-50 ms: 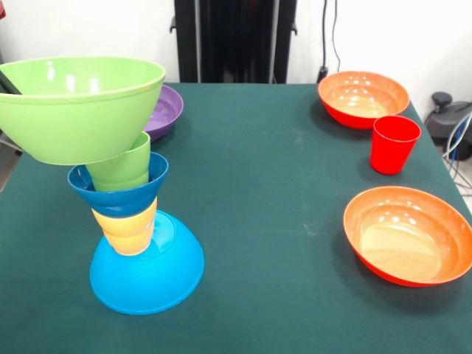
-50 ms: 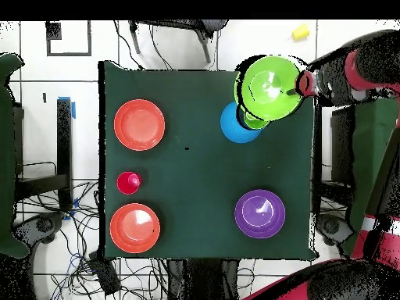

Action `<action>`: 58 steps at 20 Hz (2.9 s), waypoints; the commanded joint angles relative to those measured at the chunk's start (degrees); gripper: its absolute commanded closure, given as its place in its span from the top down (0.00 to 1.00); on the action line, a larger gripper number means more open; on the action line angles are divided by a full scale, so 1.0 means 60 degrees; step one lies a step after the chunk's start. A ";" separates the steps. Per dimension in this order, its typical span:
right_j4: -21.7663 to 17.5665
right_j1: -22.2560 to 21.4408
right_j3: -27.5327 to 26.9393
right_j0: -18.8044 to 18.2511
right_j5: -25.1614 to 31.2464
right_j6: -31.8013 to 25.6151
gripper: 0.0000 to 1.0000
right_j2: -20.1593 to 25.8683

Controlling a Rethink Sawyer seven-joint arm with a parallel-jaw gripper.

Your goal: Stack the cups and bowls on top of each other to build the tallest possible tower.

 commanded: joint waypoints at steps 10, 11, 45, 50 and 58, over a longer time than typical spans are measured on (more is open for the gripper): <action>-0.0181 -0.0216 0.0925 0.0354 0.0276 -0.1954 0.00 -0.0170; -0.0204 -0.0191 0.0902 0.0364 0.0256 -0.1962 0.00 -0.0174; -0.0490 -0.0256 0.1428 0.0151 -0.1225 -0.2734 0.00 -0.0070; -0.0471 -0.0228 0.1316 0.0193 -0.0952 -0.2639 0.00 -0.0099; -0.0484 -0.0237 0.1329 0.0207 -0.0855 -0.2571 0.00 -0.0144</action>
